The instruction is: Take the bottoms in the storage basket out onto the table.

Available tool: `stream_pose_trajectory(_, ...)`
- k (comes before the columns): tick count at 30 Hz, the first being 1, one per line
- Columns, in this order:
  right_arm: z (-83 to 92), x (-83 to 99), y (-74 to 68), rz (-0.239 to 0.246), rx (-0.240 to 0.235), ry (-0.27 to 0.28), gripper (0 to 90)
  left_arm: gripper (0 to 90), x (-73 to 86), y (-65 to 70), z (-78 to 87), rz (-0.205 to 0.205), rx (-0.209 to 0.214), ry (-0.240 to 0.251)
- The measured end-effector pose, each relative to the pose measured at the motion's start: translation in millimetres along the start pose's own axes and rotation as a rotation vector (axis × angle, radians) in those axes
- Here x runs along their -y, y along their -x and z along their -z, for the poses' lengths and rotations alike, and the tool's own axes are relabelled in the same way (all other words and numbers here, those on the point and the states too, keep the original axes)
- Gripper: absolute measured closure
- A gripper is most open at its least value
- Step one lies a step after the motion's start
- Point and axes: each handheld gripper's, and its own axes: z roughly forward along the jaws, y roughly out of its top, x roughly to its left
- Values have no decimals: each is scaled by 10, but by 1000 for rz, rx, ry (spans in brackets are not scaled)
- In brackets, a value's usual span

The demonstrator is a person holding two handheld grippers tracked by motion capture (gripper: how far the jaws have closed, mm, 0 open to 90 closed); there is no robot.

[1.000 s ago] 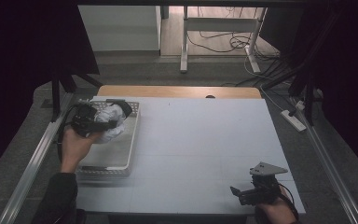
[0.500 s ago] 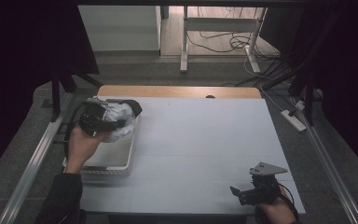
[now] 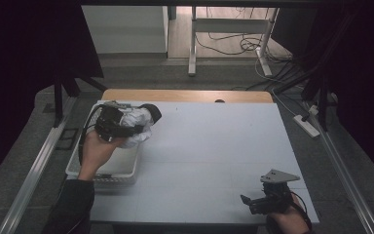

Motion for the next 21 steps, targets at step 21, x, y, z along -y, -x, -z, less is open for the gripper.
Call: stream_pose_trajectory(21, -5, -1, -3, 3, 0, -4, 0, 484, -219, 357, -376, -83, 69, -48)
